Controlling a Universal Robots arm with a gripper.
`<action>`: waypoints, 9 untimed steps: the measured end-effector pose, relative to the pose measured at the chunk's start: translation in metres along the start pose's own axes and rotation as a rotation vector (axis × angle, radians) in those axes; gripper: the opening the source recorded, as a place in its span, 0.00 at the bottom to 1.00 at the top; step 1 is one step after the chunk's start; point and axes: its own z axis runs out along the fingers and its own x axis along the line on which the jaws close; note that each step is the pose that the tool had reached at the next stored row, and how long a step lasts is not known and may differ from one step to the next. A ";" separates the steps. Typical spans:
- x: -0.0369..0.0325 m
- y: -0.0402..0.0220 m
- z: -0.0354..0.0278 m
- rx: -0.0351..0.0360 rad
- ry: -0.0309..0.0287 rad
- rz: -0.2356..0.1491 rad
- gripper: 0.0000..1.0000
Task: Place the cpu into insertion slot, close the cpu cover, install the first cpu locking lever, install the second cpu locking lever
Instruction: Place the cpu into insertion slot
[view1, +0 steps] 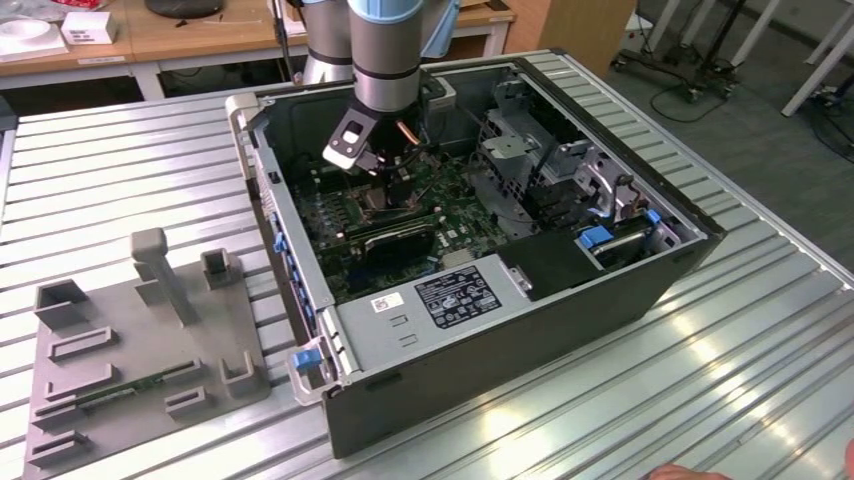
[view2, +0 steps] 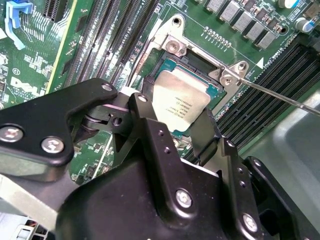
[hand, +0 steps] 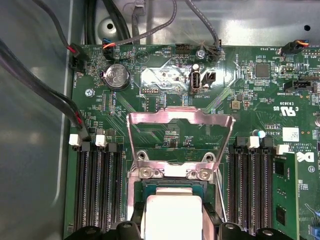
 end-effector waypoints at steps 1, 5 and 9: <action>0.0001 0.0000 0.0001 -0.0001 0.0002 0.000 0.54; 0.0000 0.0000 0.0002 -0.0001 0.0003 0.000 0.54; 0.0001 0.0001 0.0006 -0.0009 0.0011 0.000 0.55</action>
